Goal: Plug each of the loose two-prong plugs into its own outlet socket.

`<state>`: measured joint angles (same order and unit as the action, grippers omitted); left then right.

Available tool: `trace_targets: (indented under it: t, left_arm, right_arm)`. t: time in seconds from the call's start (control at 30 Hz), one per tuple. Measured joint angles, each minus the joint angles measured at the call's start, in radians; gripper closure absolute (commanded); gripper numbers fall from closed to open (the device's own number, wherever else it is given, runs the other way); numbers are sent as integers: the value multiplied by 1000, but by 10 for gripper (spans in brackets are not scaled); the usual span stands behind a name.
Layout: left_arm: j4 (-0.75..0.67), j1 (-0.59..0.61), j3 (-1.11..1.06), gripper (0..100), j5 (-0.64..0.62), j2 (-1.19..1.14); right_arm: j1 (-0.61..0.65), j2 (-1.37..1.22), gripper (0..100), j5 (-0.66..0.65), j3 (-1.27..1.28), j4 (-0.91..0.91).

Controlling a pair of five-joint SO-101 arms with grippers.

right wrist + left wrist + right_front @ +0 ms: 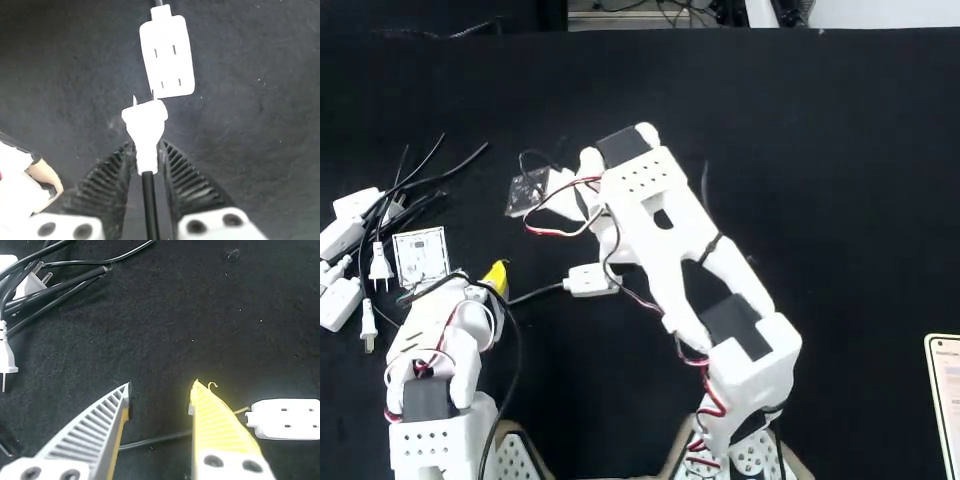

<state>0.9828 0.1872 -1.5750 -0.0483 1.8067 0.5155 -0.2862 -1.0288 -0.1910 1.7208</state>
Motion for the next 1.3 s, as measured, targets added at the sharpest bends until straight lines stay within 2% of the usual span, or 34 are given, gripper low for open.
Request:
trace_targets:
  t: [0.1,0.33,0.5,0.7,1.3]
  left_arm:
    - [0,17,0,798,0,0]
    - [51,166,29,798,-3,0]
    - [57,173,31,798,-2,0]
    - [57,175,31,798,-2,0]
    - [57,175,31,798,0,0]
  right_arm:
    - [0,-3,988,-5,0,-26]
    - [0,-26,988,-57,0,-46]
    - [-2,-26,988,-94,0,-71]
    - [-60,-26,988,-144,0,-78]
    - [-78,-26,988,-143,44,-143]
